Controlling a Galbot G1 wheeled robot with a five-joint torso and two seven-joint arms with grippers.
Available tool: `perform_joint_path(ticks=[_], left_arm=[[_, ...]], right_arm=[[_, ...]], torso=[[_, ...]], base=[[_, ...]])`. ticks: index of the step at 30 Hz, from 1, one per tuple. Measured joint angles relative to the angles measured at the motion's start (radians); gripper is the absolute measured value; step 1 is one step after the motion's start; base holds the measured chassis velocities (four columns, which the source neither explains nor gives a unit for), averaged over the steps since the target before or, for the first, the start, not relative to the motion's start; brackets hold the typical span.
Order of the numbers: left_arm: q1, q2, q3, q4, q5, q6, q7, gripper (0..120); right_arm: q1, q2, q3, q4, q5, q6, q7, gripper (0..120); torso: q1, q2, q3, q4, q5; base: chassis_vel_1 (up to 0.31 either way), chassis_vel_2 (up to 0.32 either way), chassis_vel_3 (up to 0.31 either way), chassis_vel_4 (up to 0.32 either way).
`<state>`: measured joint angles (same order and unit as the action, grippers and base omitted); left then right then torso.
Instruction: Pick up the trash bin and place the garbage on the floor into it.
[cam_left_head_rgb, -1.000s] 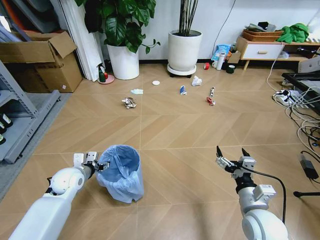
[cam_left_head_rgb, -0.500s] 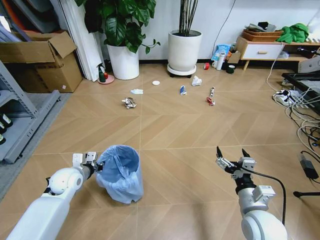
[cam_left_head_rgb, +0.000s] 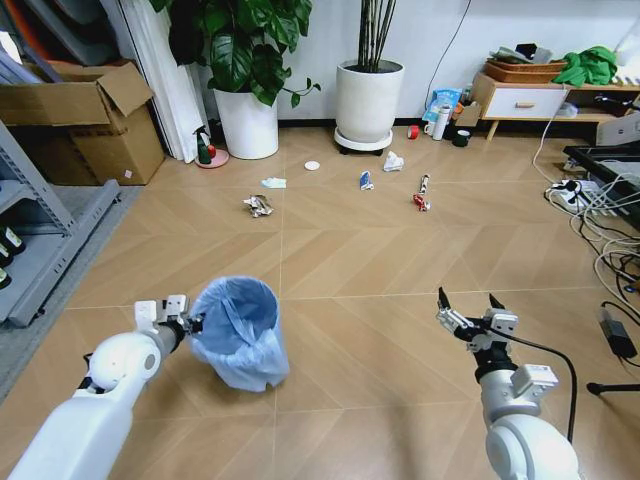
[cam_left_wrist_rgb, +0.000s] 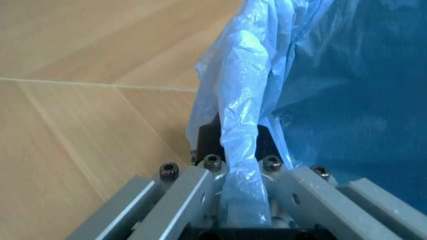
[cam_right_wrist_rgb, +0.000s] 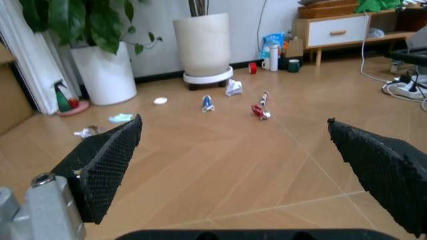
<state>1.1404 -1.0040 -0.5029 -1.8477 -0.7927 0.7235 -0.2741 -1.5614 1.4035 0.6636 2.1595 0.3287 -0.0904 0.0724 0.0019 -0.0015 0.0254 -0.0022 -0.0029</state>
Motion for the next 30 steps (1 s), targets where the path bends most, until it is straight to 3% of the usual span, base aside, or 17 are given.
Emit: perform_joint_path(ticks=[6,11,30], left_arm=[[0.109,-0.039,-0.042,-0.167,-0.005,-0.004,-0.1,0],[0.139,-0.07,-0.045,-0.221,-0.008,-0.001,-0.142,0],[0.174,-0.085,-0.025,-0.27,0.015,-0.012,-0.133,0]], right_arm=[[-0.005,-0.005,0.01,0.02,0.002,0.011,-0.013,100],[-0.016,0.006,0.01,0.031,-0.044,0.008,-0.025,100],[-0.038,0.032,0.017,0.043,-0.132,-0.002,-0.035,100]], torso=[[0.0,0.0,0.0,0.0001,0.0],[0.0,0.0,0.0,0.0,-0.0001],[0.0,0.0,0.0,-0.0003,-0.0002]], base=[[0.0,0.0,0.0,0.0],[0.0,0.0,0.0,0.0],[-0.028,0.028,0.025,-0.034]])
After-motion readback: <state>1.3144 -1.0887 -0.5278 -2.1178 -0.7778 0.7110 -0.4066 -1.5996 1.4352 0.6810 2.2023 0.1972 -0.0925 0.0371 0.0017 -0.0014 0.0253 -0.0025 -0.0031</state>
